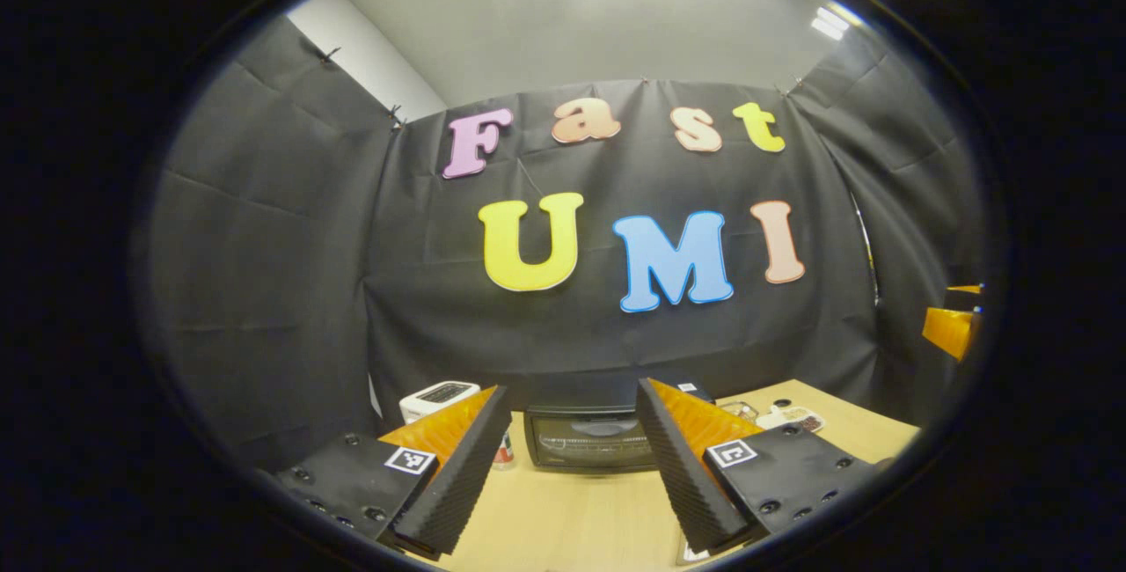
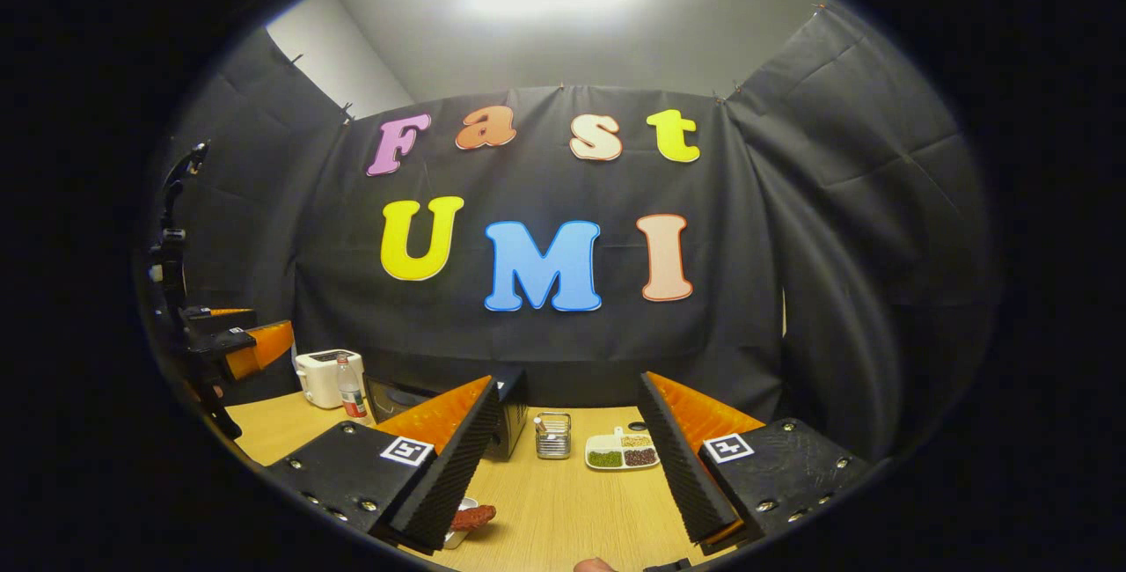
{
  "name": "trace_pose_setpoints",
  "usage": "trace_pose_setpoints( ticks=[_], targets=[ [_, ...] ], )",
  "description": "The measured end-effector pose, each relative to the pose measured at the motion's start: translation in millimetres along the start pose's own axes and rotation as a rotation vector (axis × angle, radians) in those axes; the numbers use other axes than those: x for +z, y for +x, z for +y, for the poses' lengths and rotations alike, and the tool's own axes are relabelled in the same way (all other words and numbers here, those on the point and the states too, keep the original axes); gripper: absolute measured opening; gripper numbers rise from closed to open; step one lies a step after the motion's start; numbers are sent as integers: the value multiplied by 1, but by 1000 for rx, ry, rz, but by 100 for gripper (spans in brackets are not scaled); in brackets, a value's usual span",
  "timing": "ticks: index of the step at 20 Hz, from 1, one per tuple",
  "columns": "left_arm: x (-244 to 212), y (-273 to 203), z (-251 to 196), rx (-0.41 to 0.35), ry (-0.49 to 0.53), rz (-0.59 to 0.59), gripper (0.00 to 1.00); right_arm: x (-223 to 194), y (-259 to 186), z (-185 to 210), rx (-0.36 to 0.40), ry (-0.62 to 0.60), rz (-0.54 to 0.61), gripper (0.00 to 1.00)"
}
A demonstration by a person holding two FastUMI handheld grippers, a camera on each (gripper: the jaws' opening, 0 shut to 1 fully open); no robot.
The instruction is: Open the electric oven with the left hand, put the food in, and close the electric oven.
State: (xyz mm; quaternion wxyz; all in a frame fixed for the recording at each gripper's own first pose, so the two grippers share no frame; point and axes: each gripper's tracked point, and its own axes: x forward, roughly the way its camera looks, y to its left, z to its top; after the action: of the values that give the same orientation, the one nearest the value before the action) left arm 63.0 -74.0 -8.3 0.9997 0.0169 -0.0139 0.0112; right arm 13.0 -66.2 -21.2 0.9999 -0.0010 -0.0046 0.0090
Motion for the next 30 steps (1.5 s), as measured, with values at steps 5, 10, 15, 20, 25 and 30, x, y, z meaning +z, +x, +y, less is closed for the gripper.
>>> trace_pose_setpoints(
  ticks=[5, 10, 15, 20, 25, 30],
  targets=[
    [-9, 53, -9, -51, -1, -1, 100, 4, 14, 1, -50, -1, -14, 96],
    [-28, 104, -19, -104, -10, 16, 100, 3, 33, 5, -101, -14, -2, 96],
    [-55, 154, -33, -164, -24, 52, 100, 4, 49, 5, -166, -37, -5, 96],
    [-87, 201, -47, -208, -22, 89, 99, -5, 60, 0, -231, -50, 36, 96],
    [-124, 235, -55, -233, -30, 147, 90, -13, 63, -8, -302, -84, 68, 95],
    [-160, 266, -59, -238, -20, 196, 100, -22, 61, -13, -349, -78, 106, 96]
  ],
)
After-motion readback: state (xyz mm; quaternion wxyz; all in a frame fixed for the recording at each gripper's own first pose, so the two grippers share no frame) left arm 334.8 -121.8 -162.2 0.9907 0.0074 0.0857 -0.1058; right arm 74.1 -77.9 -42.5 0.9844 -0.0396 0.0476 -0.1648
